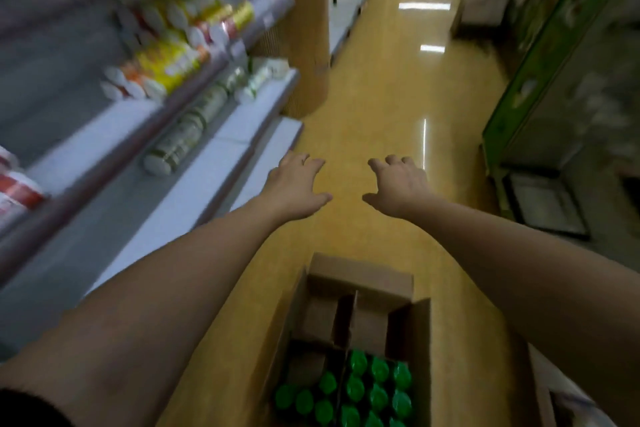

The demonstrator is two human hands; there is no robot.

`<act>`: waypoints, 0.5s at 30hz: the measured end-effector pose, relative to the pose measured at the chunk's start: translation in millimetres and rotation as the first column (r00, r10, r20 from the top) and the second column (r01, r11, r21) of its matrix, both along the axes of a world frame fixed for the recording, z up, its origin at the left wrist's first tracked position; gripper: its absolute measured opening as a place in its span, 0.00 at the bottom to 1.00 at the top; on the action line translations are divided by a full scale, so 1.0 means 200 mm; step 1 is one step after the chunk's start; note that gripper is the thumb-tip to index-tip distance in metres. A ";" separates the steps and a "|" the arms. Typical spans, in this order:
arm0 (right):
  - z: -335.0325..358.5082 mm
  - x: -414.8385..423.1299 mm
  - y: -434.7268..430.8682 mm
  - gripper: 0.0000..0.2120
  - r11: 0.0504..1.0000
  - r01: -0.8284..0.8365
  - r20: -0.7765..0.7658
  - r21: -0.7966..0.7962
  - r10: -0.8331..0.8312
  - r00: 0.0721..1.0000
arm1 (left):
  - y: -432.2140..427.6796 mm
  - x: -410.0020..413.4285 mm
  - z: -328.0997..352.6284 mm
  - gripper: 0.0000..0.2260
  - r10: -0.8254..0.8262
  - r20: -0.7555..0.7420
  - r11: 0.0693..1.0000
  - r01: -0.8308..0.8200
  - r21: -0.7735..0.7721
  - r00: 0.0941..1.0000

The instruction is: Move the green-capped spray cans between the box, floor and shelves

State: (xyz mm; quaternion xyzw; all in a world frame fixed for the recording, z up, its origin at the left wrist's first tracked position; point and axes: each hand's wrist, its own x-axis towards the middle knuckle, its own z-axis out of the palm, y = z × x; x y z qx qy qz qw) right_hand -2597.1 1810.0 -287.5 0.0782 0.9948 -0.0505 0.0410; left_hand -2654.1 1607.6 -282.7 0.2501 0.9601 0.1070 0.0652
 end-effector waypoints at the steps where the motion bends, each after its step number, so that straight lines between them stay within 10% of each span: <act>1: 0.15 0.01 0.03 0.34 1.000 -0.009 -0.044 0.025 0.010 0.999 | 0.04 0.01 0.15 0.37 0.007 -0.057 1.000 -0.007 -0.004 0.998; 15: 1.14 0.38 0.28 0.37 0.956 0.246 -0.395 0.159 -0.166 0.904 | 0.47 0.17 1.21 0.34 -0.123 -0.412 0.979 0.179 0.100 0.903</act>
